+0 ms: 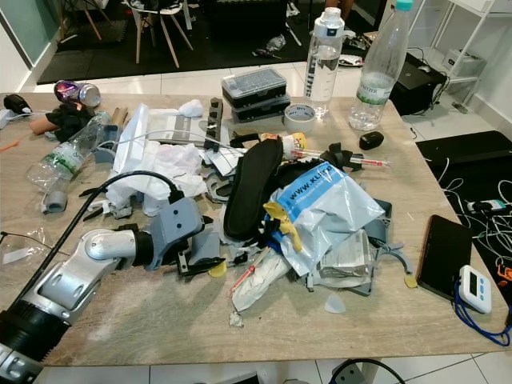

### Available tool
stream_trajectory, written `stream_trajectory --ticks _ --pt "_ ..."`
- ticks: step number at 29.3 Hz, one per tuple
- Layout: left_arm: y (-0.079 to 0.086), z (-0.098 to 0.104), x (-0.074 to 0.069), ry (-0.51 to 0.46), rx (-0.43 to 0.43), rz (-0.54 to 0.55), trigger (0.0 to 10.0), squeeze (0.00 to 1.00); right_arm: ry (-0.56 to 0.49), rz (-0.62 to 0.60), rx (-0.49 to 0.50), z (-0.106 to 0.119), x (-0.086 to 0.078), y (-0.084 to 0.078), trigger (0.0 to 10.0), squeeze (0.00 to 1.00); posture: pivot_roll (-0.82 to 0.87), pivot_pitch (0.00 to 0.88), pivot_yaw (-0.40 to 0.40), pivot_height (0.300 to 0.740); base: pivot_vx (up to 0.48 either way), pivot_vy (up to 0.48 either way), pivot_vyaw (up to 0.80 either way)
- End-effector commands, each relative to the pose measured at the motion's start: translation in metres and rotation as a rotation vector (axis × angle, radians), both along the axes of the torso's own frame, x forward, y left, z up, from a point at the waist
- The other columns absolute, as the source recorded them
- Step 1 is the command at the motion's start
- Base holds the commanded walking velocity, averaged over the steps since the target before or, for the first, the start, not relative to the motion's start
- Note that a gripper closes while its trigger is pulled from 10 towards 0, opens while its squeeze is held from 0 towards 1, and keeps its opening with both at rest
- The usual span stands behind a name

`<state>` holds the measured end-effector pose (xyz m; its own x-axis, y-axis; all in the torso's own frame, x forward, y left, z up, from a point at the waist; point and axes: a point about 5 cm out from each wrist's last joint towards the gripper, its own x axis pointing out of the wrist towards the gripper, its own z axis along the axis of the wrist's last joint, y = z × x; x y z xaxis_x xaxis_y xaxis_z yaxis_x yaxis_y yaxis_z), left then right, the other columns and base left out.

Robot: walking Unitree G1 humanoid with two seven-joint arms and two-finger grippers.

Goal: Picking trash to rubbish bin

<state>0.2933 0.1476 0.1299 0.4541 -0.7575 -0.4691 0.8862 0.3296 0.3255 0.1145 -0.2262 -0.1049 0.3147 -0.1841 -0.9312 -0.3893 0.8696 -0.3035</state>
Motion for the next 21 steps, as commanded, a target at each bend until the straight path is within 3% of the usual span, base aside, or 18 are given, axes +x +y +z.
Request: stream_trajectory --ticks 1,4,10,14,19,21 --pt "0.011 -0.02 -0.004 0.073 0.101 0.049 10.0 0.0 0.014 -0.013 0.0 -0.001 -0.005 -0.001 10.0 0.0 0.05 0.102 0.01 0.74 0.0 0.0 0.0" --pt "0.002 -0.003 0.001 0.086 -0.077 0.089 10.0 0.0 0.016 -0.014 0.003 -0.002 -0.006 0.001 10.0 0.0 0.05 0.106 0.011 0.74 0.0 0.0 0.0" --pt "0.003 0.002 0.003 0.094 -0.088 0.109 10.0 0.0 0.018 -0.012 0.003 -0.002 -0.006 0.002 10.0 0.0 0.05 0.106 0.011 0.74 0.0 0.0 0.0" --pt "-0.002 0.023 0.006 0.194 -0.298 0.178 10.0 0.0 0.019 -0.013 0.001 -0.002 -0.007 0.001 10.0 0.0 0.05 0.103 0.015 0.74 0.0 0.0 0.0" --pt "-0.007 0.031 0.007 0.25 -0.388 0.232 10.0 0.0 0.019 -0.013 0.0 -0.002 -0.007 0.001 10.0 0.0 0.05 0.099 0.019 0.74 0.0 0.0 0.0" --pt "-0.008 0.031 0.009 0.282 -0.41 0.311 10.0 0.0 0.019 -0.012 0.0 -0.002 -0.007 0.0 10.0 0.0 0.05 0.097 0.02 0.74 0.0 0.0 0.0"
